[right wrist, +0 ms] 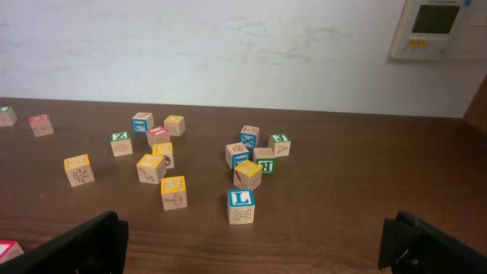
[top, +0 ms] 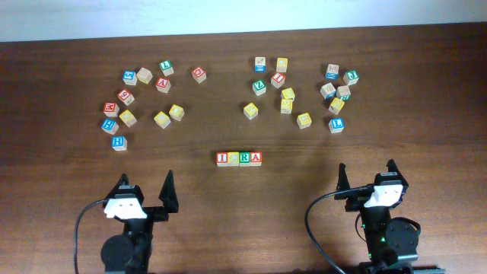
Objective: Spell out ICRA
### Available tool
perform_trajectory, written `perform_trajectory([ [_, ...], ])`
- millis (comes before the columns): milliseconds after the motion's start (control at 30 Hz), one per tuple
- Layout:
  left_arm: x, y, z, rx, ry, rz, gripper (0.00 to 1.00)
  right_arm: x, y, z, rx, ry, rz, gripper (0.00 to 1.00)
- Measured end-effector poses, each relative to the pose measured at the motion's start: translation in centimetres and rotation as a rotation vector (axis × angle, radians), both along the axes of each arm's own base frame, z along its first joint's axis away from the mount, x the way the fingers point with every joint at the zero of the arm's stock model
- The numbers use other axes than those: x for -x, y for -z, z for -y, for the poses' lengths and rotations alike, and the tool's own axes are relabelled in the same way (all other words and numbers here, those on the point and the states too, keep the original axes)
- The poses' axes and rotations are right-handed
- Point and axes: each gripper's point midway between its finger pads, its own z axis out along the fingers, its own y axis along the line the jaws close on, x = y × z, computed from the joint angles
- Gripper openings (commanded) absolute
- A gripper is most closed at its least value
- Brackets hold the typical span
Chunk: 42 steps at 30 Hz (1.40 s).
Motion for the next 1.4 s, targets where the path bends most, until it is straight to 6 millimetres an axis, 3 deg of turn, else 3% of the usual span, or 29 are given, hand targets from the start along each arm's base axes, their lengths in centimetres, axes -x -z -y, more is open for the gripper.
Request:
perform_trajectory([
  [200, 0.0, 0.0, -0.4, -0.108, -0.013, 0.002, 0.99, 0.0, 0.0, 0.0, 0.000, 0.000, 0.000, 0.98],
  [433, 0.1, 0.0, -2.4, -0.145, -0.114, -0.003, 0.99, 0.0, 0.0, 0.0, 0.000, 0.000, 0.000, 0.98],
  [1400, 0.0, 0.0, -2.4, -0.168, -0.107, -0.004, 0.99, 0.0, 0.0, 0.0, 0.000, 0.000, 0.000, 0.98],
])
